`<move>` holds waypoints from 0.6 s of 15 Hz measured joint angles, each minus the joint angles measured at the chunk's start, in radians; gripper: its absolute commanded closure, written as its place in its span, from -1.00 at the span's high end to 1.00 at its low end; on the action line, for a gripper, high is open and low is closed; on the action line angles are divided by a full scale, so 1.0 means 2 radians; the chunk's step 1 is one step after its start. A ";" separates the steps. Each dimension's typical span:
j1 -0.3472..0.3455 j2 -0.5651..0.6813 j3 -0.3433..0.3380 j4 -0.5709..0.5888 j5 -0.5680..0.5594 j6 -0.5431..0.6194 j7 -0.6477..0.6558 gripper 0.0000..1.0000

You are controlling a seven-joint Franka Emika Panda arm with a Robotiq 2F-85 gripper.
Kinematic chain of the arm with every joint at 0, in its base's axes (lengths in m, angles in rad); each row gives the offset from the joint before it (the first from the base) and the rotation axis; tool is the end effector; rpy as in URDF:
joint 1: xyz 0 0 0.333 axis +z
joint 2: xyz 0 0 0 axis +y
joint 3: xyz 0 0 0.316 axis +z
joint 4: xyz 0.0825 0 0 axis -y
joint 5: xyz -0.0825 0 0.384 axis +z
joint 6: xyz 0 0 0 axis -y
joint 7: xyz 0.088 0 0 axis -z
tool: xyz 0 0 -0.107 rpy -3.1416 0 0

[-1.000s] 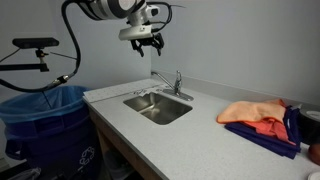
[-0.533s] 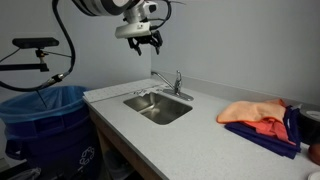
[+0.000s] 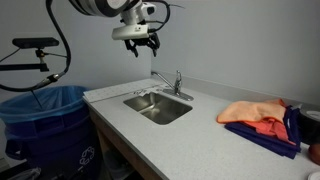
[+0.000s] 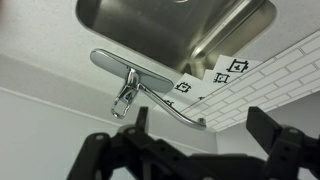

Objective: Turn the tap nozzle to the left

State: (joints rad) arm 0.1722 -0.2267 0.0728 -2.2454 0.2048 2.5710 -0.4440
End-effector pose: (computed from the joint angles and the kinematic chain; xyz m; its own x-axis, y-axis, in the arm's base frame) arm 0.5069 0.1255 0.5220 0.7104 0.4593 0.5333 0.5049 -0.8604 0.0685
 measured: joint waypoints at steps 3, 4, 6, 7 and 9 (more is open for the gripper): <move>0.003 -0.006 -0.007 -0.001 0.009 -0.007 -0.008 1.00; 0.003 -0.008 -0.008 -0.001 0.010 -0.009 -0.009 1.00; 0.003 -0.010 -0.008 -0.002 0.010 -0.010 -0.009 1.00; 0.004 -0.010 -0.008 -0.002 0.010 -0.010 -0.009 1.00; 0.004 -0.010 -0.008 -0.002 0.010 -0.010 -0.009 1.00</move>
State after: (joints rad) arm 0.1794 -0.2467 0.0569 -2.2495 0.2244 2.5519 -0.4619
